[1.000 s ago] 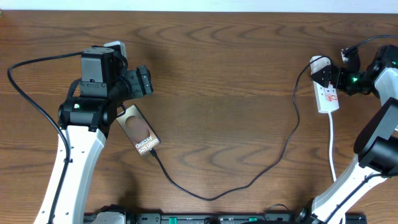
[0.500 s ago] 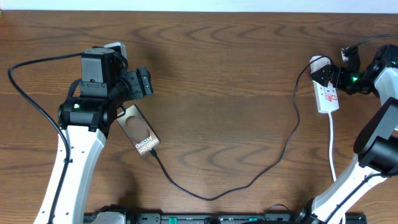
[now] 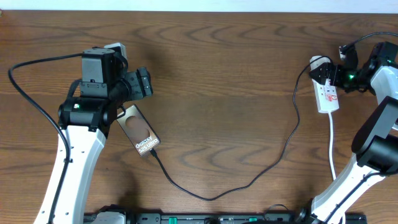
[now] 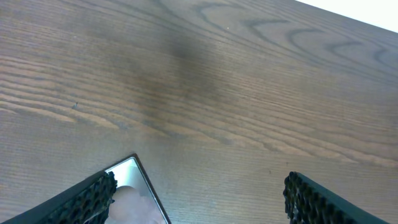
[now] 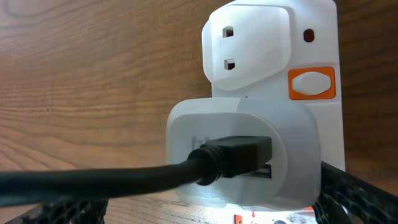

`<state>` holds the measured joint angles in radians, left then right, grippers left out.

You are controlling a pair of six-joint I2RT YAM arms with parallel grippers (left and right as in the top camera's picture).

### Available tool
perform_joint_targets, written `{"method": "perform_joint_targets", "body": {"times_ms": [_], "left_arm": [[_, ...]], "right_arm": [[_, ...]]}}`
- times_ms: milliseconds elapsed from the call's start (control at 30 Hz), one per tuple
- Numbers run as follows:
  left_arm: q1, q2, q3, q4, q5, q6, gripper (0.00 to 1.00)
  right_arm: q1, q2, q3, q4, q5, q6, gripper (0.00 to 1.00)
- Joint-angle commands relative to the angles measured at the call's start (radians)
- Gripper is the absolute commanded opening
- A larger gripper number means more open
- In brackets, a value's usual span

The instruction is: Plug charger to phone and switch on socket

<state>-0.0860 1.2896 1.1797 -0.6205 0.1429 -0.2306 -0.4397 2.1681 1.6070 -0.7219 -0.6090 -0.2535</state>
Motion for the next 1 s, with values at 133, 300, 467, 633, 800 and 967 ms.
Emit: {"method": "perform_joint_targets", "body": {"times_ms": [133, 300, 467, 633, 800, 967], "left_arm": [[-0.002, -0.002, 0.017, 0.0, -0.017, 0.016, 0.88], [-0.002, -0.002, 0.017, 0.0, -0.017, 0.016, 0.88], [-0.002, -0.002, 0.017, 0.0, -0.017, 0.016, 0.88], [-0.002, -0.002, 0.017, 0.0, -0.017, 0.016, 0.88], [-0.002, -0.002, 0.017, 0.0, -0.017, 0.016, 0.88], [-0.002, -0.002, 0.017, 0.0, -0.017, 0.016, 0.88]], "right_arm": [[0.041, 0.046, -0.049, -0.027, -0.023, 0.036, 0.99], [0.031, 0.046, -0.021, -0.055, 0.051, 0.036, 0.99], [0.011, 0.046, 0.046, -0.126, 0.103, 0.012, 0.99], [0.003, 0.046, 0.097, -0.169, 0.121, 0.002, 0.99], [0.005, 0.046, 0.098, -0.164, 0.121, -0.011, 0.99], [0.01, 0.046, 0.098, -0.15, 0.073, -0.072, 0.99]]}}
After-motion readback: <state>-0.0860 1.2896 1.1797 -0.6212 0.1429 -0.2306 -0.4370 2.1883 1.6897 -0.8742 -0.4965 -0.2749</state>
